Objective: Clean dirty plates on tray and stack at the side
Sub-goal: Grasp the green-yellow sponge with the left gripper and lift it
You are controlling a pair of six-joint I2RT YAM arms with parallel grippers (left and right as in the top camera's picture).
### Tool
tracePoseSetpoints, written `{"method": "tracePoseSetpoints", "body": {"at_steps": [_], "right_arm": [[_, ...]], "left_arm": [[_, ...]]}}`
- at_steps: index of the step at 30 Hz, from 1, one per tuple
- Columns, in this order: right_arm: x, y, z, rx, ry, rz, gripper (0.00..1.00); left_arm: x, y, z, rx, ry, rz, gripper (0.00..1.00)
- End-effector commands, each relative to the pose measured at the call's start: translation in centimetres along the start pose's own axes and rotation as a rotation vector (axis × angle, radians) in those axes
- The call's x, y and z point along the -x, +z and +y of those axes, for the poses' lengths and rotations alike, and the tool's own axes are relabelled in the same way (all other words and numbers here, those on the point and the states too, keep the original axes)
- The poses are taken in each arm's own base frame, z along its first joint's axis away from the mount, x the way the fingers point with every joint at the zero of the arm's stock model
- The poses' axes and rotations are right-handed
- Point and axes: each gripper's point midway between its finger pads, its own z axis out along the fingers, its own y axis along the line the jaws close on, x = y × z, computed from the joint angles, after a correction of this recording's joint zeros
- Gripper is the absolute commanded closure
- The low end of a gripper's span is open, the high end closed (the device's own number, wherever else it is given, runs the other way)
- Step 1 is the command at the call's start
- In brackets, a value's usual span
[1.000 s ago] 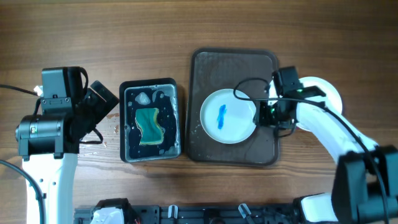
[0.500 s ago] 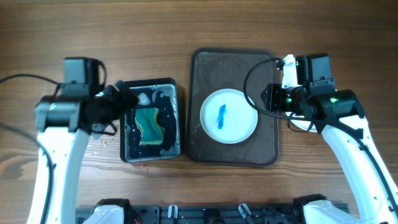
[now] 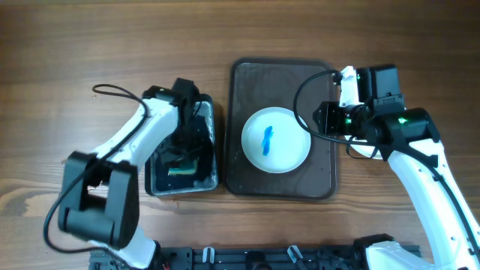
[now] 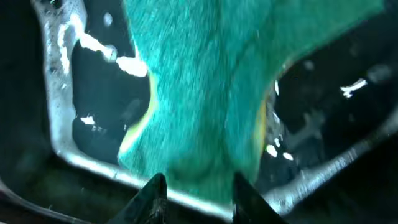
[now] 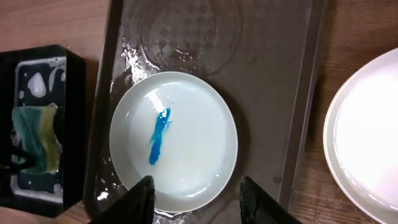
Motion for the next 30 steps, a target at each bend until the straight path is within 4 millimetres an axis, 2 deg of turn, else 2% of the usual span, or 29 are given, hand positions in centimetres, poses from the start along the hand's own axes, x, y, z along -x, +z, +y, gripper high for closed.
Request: {"method": "tracePoseSetpoints", "body": {"at_steps": [1, 3, 6, 8, 12, 13, 14, 15, 16, 19, 22, 25, 30], "right_arm": [[0.1, -0.1, 0.2, 0.014, 0.012, 0.003, 0.55], [0.1, -0.1, 0.2, 0.014, 0.012, 0.002, 0.55], [0.1, -0.1, 0.2, 0.014, 0.012, 0.003, 0.55], [0.1, -0.1, 0.2, 0.014, 0.012, 0.003, 0.55], [0.0, -0.1, 0.2, 0.014, 0.013, 0.007, 0.56], [0.0, -0.1, 0.2, 0.013, 0.013, 0.008, 0.56], [0.0, -0.1, 0.2, 0.013, 0.013, 0.009, 0.56], [0.0, -0.1, 0.2, 0.013, 0.013, 0.009, 0.56], [0.0, -0.1, 0.2, 0.013, 0.013, 0.009, 0.56], [0.0, -0.1, 0.2, 0.013, 0.014, 0.009, 0.56], [0.0, -0.1, 0.2, 0.013, 0.014, 0.009, 0.55], [-0.1, -0.1, 0.2, 0.013, 0.014, 0.01, 0.55], [-0.1, -0.1, 0.2, 0.013, 0.023, 0.01, 0.55]], "left_arm": [[1.3, 1.6, 0.4, 0.072, -0.041, -0.037, 0.79], [2.0, 1.9, 0.2, 0.072, -0.041, -0.065, 0.96], [3.5, 1.8, -1.2, 0.019, -0.024, -0.128, 0.96], [3.8, 1.6, -1.6, 0.002, 0.012, -0.141, 0.96], [3.3, -0.9, -2.1, -0.039, 0.079, -0.123, 0.96], [3.1, -2.8, -1.9, -0.049, 0.084, -0.136, 0.73], [3.2, -3.4, -1.9, -0.058, 0.1, -0.149, 0.56], [3.3, -4.0, -1.8, -0.062, 0.108, -0.168, 0.34], [3.7, -4.5, -1.6, -0.055, 0.121, -0.2, 0.22], [5.3, -5.1, -0.3, 0.017, 0.102, -0.294, 0.21], [7.1, -4.5, -0.6, 0.019, 0.086, -0.369, 0.31], [8.2, -2.2, -1.6, -0.01, 0.08, -0.405, 0.43], [7.9, 2.4, -1.2, 0.009, 0.083, -0.383, 0.83]]}}
